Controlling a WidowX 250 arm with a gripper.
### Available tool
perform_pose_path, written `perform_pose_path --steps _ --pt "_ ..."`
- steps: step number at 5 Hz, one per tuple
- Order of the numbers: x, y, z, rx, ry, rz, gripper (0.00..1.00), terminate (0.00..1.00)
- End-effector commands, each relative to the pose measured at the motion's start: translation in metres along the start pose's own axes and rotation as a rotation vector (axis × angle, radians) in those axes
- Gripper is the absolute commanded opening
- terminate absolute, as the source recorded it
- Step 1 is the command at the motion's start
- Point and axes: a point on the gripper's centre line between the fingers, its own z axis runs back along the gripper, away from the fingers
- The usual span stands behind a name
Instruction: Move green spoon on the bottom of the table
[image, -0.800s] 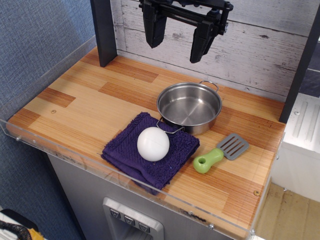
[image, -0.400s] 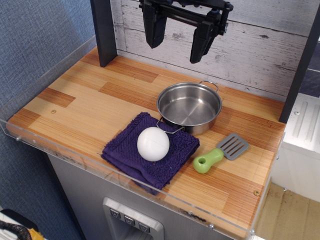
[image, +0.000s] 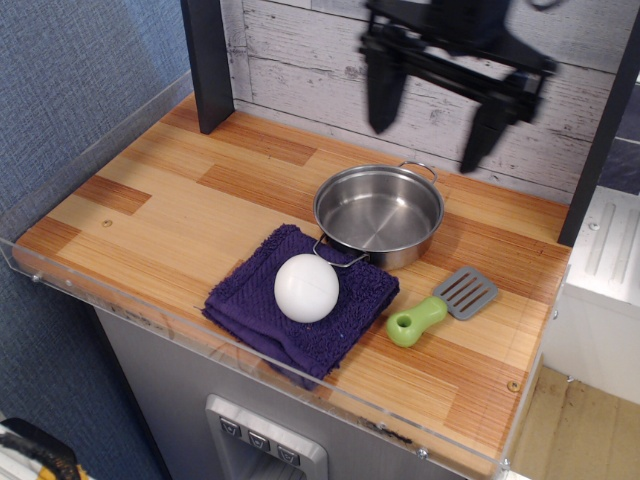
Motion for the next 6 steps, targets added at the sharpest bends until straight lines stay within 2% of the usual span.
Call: perform_pose_path --steps 1,2,4,6 --pt "-0.009 -0.034 0.011 0.007 -0.109 -0.117 1.0 0.0" --pt "-0.013 -0.033 -0.005 0.031 -0.085 -0.129 1.0 0.0" --pt "-0.018 -0.011 -0.045 0.036 -0.019 -0.152 1.0 0.0" --pt "-0.022 -0.006 -0.071 0.034 0.001 -0.151 1.0 0.0"
